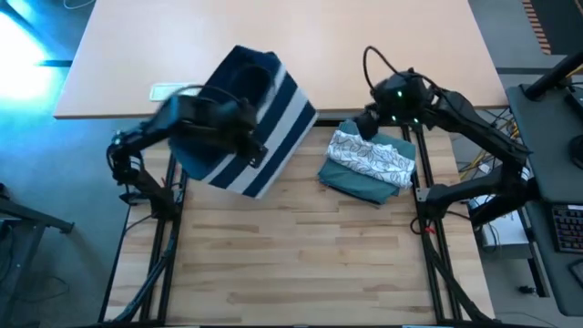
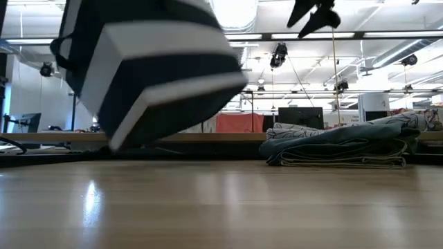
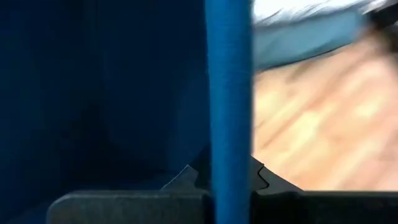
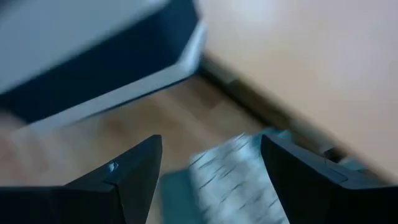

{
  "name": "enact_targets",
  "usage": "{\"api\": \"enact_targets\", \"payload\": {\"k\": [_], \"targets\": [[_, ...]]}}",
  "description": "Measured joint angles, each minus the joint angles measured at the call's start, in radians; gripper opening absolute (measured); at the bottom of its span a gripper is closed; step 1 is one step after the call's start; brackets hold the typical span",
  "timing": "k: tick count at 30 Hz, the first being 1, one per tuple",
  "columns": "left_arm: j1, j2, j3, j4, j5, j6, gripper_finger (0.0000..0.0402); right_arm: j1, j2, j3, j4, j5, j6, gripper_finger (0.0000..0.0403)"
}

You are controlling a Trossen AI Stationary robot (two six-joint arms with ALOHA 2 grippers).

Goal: Fold Laundry from Bin
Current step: Move the blue laundry basket to the top middle of the table

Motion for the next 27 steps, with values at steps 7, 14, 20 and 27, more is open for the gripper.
{"api": "enact_targets", "payload": {"k": [7, 14, 20, 27], "targets": [[0.016, 0.062, -0.262, 0.211, 0.039, -0.060, 0.0001, 0.241, -0.025, 0.051, -0.162, -0.023, 0.187, 0.0270], [0.070, 0.151, -0.294, 0.397, 0.098, -0.142, 0.0001, 0.395, -0.029, 0.051, -0.173, 0.041, 0.266, 0.0270], [0.127, 0.280, -0.077, 0.456, 0.097, -0.148, 0.0058, 0.471, -0.029, 0.051, -0.283, 0.085, 0.271, 0.0270], [0.182, 0.429, 0.180, 0.482, 0.162, -0.102, 0.0173, 0.538, -0.033, 0.042, -0.450, 0.123, 0.262, 0.0270]]}}
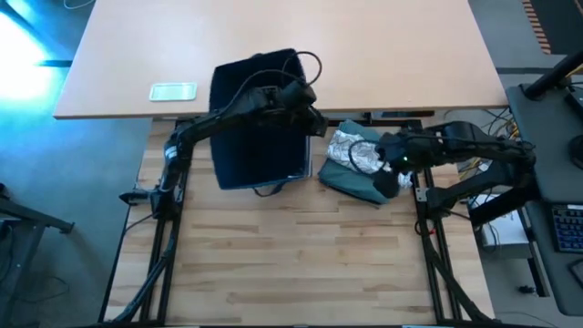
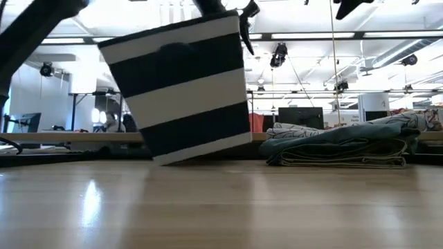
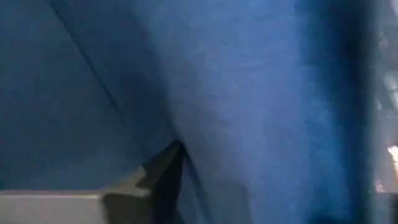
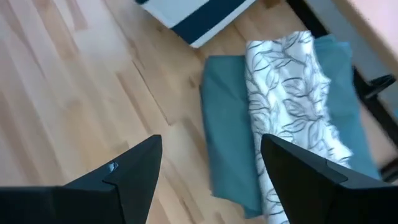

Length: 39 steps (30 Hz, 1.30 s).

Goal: Fold Laundry from Bin
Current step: Move the blue laundry basket to the top middle of the table

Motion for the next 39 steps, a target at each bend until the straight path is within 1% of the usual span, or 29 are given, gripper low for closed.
{"api": "enact_targets", "payload": {"k": [1, 3, 6, 8, 10, 12, 17, 18, 20, 22, 24, 27, 29, 30, 31, 32, 34, 35, 39], "targets": [[0.008, -0.011, -0.048, 0.039, 0.036, -0.010, 0.0188, 0.009, -0.005, -0.001, -0.006, 0.018, -0.003, 0.0270], [0.011, -0.036, -0.112, 0.082, 0.064, -0.038, 0.0215, 0.024, -0.017, -0.004, -0.009, 0.043, -0.011, 0.0270], [0.009, -0.063, -0.166, 0.086, 0.056, -0.046, 0.0246, 0.027, -0.033, -0.007, -0.006, 0.052, -0.028, 0.0270], [-0.002, -0.075, -0.175, 0.100, 0.024, -0.046, 0.0262, 0.027, -0.040, -0.008, -0.006, 0.069, -0.036, 0.0270], [-0.017, -0.080, -0.166, 0.144, -0.044, -0.035, 0.0274, 0.027, -0.043, -0.008, -0.005, 0.095, -0.036, 0.0270], [-0.022, -0.083, -0.135, 0.190, -0.082, -0.013, 0.0283, 0.027, -0.047, -0.008, -0.003, 0.120, -0.039, 0.0270], [-0.017, -0.081, -0.022, 0.268, -0.105, 0.065, 0.0295, 0.028, -0.045, -0.010, -0.001, 0.123, -0.024, 0.0270], [-0.015, -0.081, 0.011, 0.255, -0.108, 0.091, 0.0295, 0.029, -0.045, -0.011, -0.002, 0.119, -0.016, 0.0270], [-0.015, -0.095, 0.069, 0.154, -0.130, 0.135, 0.0296, 0.040, -0.046, -0.018, -0.006, 0.115, 0.007, 0.0270], [-0.008, -0.189, 0.011, 0.087, -0.164, 0.142, 0.0296, 0.054, -0.051, -0.029, -0.009, 0.113, 0.034, 0.0270], [0.000, -0.275, -0.029, -0.045, -0.252, 0.117, 0.0296, 0.070, -0.056, -0.045, -0.007, 0.113, 0.058, 0.0270], [0.007, -0.368, -0.058, -0.298, -0.450, 0.053, 0.0296, 0.090, -0.060, -0.078, 0.003, 0.120, 0.098, 0.0270], [0.002, -0.420, -0.066, -0.434, -0.524, -0.014, 0.0296, 0.093, -0.060, -0.103, 0.014, 0.119, 0.103, 0.0270], [0.000, -0.446, -0.068, -0.498, -0.534, -0.045, 0.0296, 0.093, -0.059, -0.117, 0.029, 0.120, 0.103, 0.0270], [0.000, -0.474, -0.079, -0.516, -0.527, -0.064, 0.0296, 0.093, -0.059, -0.132, 0.044, 0.120, 0.104, 0.0270], [0.001, -0.511, -0.106, -0.495, -0.501, -0.063, 0.0296, 0.093, -0.059, -0.148, 0.061, 0.119, 0.104, 0.0270], [0.006, -0.578, -0.178, -0.491, -0.414, -0.069, 0.0296, 0.093, -0.054, -0.174, 0.093, 0.120, 0.104, 0.0270], [0.007, -0.602, -0.208, -0.495, -0.398, -0.088, 0.0296, 0.093, -0.054, -0.187, 0.110, 0.119, 0.104, 0.0270], [0.008, -0.696, -0.419, -0.488, -0.422, -0.173, 0.0296, 0.093, -0.048, -0.226, 0.142, 0.109, 0.118, 0.0270]]}}
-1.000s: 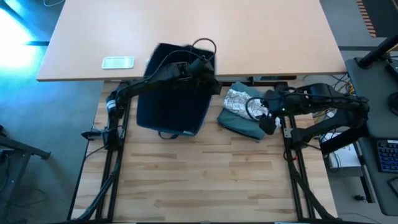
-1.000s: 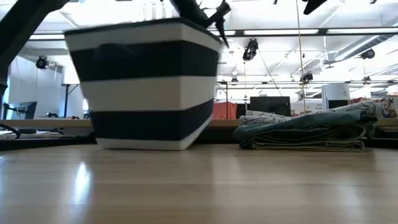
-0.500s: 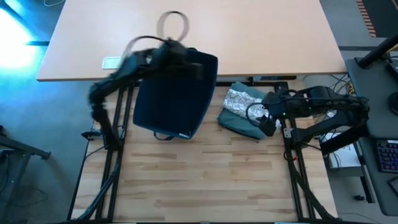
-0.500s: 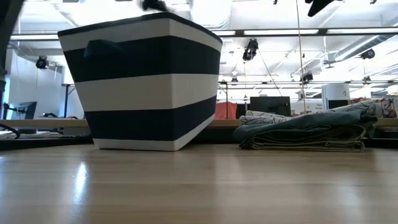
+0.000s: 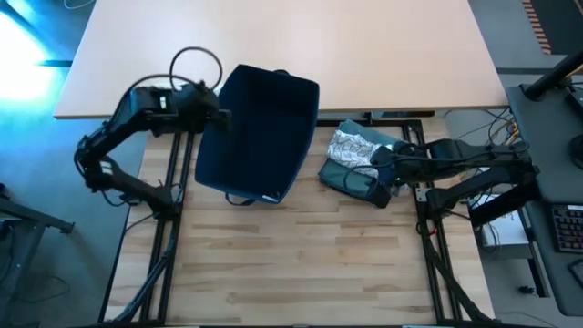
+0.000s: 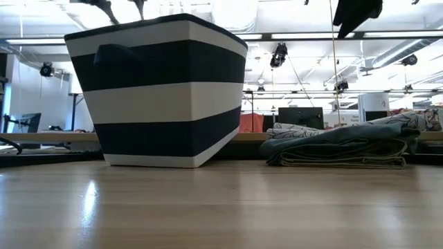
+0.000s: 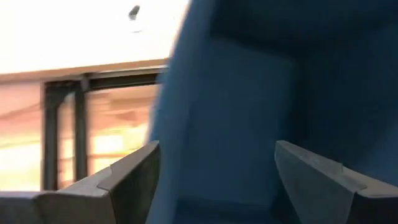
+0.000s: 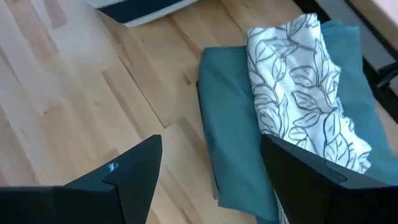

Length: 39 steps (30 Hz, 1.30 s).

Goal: Fold Laundry from Bin
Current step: Move the blue laundry basket to the top middle of the table

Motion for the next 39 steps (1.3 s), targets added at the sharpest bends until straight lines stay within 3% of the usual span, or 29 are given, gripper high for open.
{"api": "enact_targets", "payload": {"k": [5, 12, 16, 20, 22, 24, 31, 39], "targets": [[0.023, -0.078, -0.231, 0.000, -0.063, -0.088, 0.0296, 0.000, 0.000, -0.018, 0.000, -0.019, 0.013, 0.0270], [0.080, -0.074, -0.463, 0.141, 0.058, -0.042, 0.0274, 0.000, 0.000, -0.019, 0.010, -0.020, 0.015, 0.0270], [0.097, -0.049, -0.541, 0.375, 0.156, -0.014, 0.0220, 0.000, 0.000, -0.019, 0.010, -0.020, 0.031, 0.0270], [0.101, 0.000, -0.583, 0.637, 0.157, -0.101, 0.0114, 0.000, 0.000, -0.019, 0.010, -0.020, 0.033, 0.0270], [0.104, 0.038, -0.588, 0.702, 0.149, -0.129, 0.0046, 0.000, 0.000, -0.019, 0.010, -0.020, 0.033, 0.0270], [0.109, 0.074, -0.585, 0.721, 0.149, -0.165, 0.0016, 0.000, 0.000, -0.021, 0.010, -0.020, 0.033, 0.0270], [0.090, 0.153, -0.520, 0.677, 0.144, -0.282, 0.0027, 0.000, 0.000, -0.037, 0.002, -0.025, 0.043, 0.0270], [0.077, 0.149, -0.336, 0.332, 0.004, -0.320, 0.0005, 0.000, 0.000, -0.053, 0.003, -0.024, 0.042, 0.0270]]}}
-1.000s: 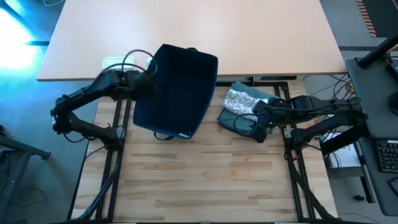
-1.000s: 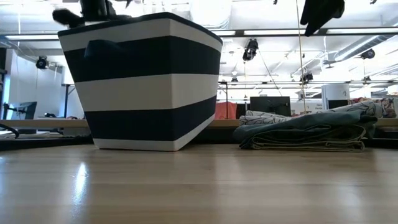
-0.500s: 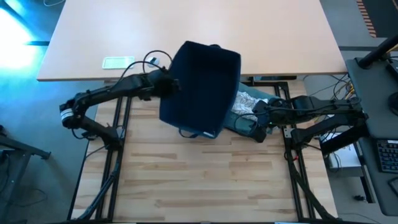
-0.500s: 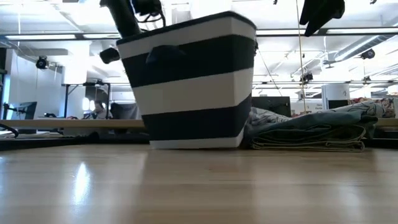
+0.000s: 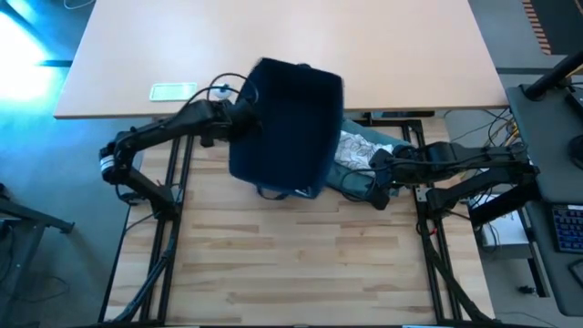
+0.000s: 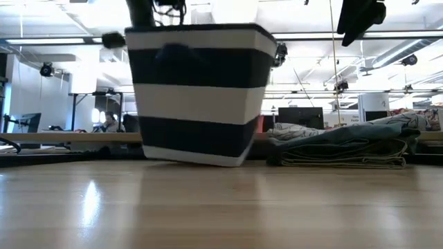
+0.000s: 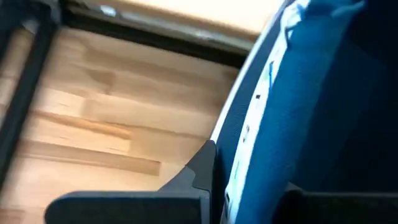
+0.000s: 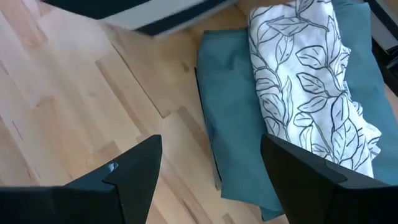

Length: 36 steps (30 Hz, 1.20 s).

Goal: Fold Laundry from Bin
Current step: Move the blue laundry basket to the top middle of the table, then put the folded clothes into the blue laundry basket

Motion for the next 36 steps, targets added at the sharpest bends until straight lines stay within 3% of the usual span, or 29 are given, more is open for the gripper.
{"api": "enact_targets", "payload": {"k": [6, 13, 22, 29, 33, 36], "targets": [[0.002, 0.012, 0.115, -0.027, -0.099, -0.024, 0.0033, 0.000, 0.000, -0.012, 0.019, 0.016, -0.003, 0.0270], [0.006, 0.035, 0.120, -0.044, -0.045, -0.019, 0.0098, 0.000, 0.000, -0.017, 0.019, 0.016, -0.003, 0.0270], [0.008, 0.021, 0.155, -0.087, 0.001, 0.053, 0.0219, -0.028, 0.000, -0.076, 0.006, 0.010, 0.028, 0.0265], [-0.075, -0.007, 0.412, -0.250, -0.102, 0.185, 0.0281, -0.292, 0.003, -0.146, 0.020, 0.064, -0.019, 0.0196], [-0.208, -0.011, 0.557, -0.311, -0.192, 0.255, 0.0297, -0.538, 0.003, -0.204, 0.126, 0.107, -0.148, 0.0129], [-0.334, -0.009, 0.603, -0.328, -0.278, 0.247, 0.0299, -0.726, 0.015, -0.260, 0.261, 0.050, -0.228, 0.0071]]}}
